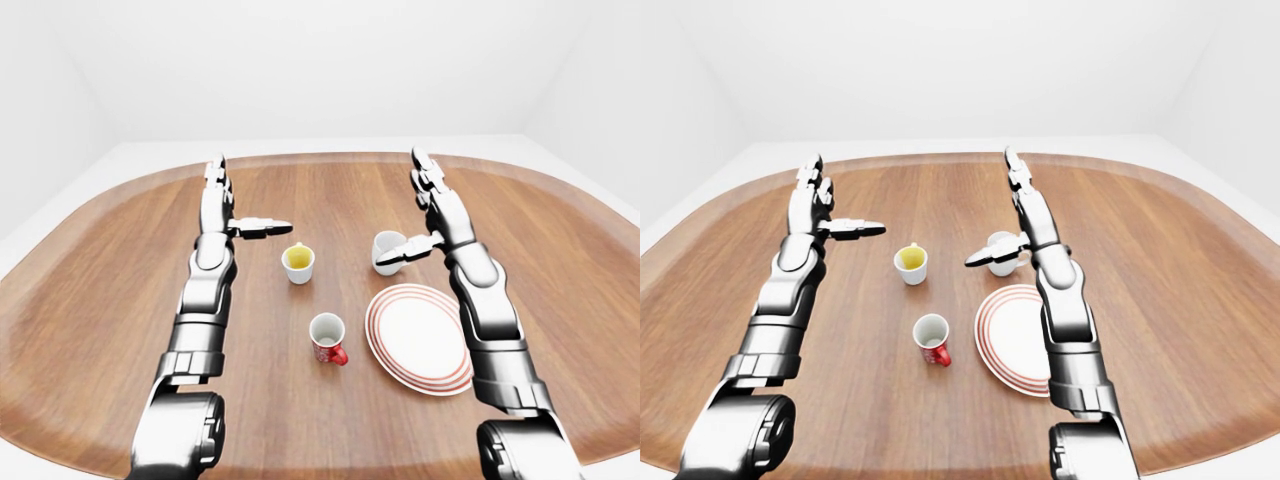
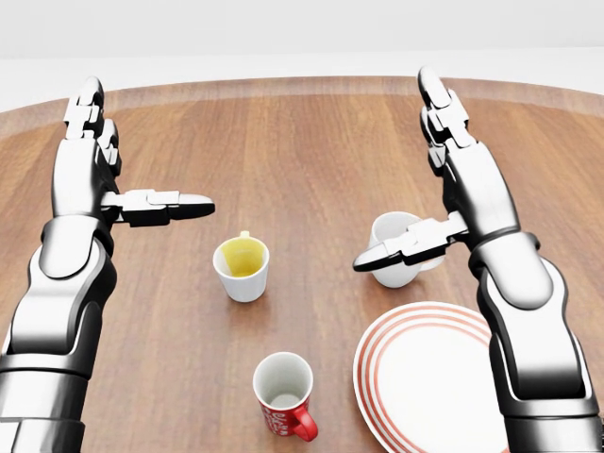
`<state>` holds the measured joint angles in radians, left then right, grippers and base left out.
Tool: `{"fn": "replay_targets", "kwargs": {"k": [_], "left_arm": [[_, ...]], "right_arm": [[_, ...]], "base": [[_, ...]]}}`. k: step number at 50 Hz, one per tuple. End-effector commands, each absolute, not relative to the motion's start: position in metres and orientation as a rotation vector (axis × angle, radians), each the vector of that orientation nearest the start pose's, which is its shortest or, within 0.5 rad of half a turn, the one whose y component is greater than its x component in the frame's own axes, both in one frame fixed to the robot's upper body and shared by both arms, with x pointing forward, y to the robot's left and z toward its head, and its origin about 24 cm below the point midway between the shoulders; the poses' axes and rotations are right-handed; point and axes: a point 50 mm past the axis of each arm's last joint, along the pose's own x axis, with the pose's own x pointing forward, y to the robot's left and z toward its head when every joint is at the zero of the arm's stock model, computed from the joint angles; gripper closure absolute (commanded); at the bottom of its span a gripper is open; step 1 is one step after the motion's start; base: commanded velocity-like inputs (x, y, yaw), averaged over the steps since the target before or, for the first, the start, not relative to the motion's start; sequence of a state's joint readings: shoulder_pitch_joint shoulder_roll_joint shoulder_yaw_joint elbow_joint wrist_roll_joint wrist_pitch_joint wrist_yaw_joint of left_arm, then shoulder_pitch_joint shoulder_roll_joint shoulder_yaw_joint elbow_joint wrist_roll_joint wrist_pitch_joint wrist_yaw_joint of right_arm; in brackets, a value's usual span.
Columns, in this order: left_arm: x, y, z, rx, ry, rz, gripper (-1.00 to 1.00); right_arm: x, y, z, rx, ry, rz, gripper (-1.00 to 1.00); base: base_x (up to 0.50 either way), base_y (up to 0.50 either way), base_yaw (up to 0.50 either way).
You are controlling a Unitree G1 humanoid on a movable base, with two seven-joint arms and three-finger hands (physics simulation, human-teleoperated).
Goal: Pick up the red mug and put it on the plate
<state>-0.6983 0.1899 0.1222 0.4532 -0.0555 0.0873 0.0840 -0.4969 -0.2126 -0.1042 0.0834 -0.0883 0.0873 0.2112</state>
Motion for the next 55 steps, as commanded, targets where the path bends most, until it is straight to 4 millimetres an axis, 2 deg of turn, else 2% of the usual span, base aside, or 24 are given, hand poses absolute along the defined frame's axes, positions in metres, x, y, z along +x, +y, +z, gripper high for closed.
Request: {"fn": "replay_targets", "kwargs": {"k": [1,15,28,39,52,55], "left_arm": [[0.374,0.178,0.150,0.072,-0.160,0.101,-1.00],[0.374,0.178,0.150,0.072,-0.160,0.103,-1.00],[0.375,0.179,0.146,0.071,-0.139,0.109,-1.00],[0.377,0.178,0.142,0.070,-0.117,0.110,-1.00],[0.377,0.179,0.143,0.071,-0.120,0.110,-1.00],[0.377,0.179,0.143,0.071,-0.121,0.110,-1.00]], "right_arm": [[0.342,-0.156,0.157,-0.446,-0.241,0.240,-1.00],[0.353,-0.138,0.154,-0.606,-0.188,0.308,-1.00],[0.357,-0.123,0.128,-0.683,-0.077,0.372,-1.00],[0.356,-0.117,0.117,-0.717,-0.036,0.400,-1.00],[0.356,-0.109,0.082,-0.735,0.094,0.426,-1.00],[0.356,-0.107,0.079,-0.737,0.102,0.433,-1.00]], "base": [[0.00,0.00,0.00],[0.00,0.00,0.00],[0.00,0.00,0.00],[0.00,0.00,0.00],[0.00,0.00,0.00],[0.00,0.00,0.00]]}}
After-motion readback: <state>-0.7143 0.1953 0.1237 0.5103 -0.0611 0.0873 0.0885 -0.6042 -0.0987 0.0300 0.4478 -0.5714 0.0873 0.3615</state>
